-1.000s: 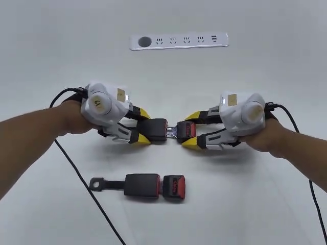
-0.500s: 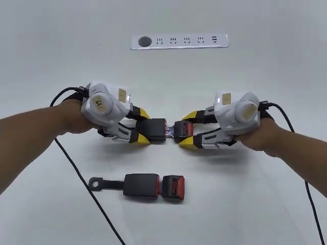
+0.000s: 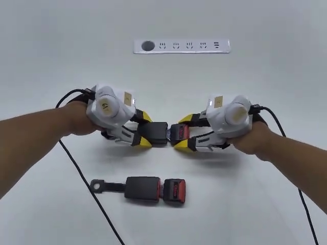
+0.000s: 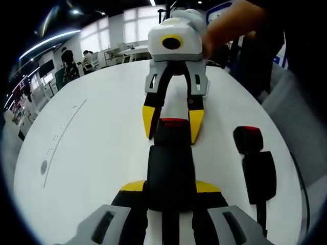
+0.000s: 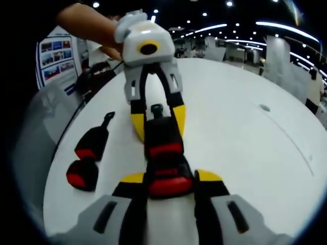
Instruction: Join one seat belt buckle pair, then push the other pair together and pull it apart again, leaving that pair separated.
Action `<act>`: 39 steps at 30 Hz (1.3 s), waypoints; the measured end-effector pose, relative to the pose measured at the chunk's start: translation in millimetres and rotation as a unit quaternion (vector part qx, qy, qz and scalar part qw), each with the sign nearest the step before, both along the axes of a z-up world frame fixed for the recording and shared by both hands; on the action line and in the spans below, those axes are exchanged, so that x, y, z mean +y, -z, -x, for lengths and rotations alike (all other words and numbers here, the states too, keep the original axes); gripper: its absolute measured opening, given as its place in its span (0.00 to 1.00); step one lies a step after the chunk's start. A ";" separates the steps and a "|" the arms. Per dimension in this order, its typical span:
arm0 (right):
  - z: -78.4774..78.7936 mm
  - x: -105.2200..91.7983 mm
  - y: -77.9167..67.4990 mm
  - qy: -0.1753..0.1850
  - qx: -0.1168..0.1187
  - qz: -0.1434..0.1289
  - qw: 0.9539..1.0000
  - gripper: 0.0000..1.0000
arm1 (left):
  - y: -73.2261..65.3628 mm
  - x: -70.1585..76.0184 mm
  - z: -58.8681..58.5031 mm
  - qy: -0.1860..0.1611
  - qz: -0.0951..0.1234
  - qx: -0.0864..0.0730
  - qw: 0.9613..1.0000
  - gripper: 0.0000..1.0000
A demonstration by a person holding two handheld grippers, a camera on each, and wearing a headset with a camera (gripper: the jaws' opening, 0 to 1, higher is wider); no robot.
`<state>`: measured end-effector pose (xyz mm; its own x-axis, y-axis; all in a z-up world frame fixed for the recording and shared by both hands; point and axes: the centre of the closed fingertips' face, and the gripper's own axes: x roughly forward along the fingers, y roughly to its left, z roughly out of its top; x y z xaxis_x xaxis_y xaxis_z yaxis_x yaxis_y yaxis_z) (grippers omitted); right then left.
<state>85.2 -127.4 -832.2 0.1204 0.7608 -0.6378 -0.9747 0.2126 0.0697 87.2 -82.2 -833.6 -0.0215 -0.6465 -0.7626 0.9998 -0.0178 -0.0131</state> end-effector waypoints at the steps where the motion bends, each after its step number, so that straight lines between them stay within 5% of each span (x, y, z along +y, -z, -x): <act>1: -1.6 -0.5 1.2 0.001 0.001 0.003 1.000 0.35 | 0.0 0.0 0.0 0.001 -0.001 0.000 1.000 0.34; 39: -7.4 0.3 7.9 0.001 -0.012 0.045 0.999 0.36 | 0.0 -0.6 -0.7 0.004 -0.002 0.001 1.000 0.34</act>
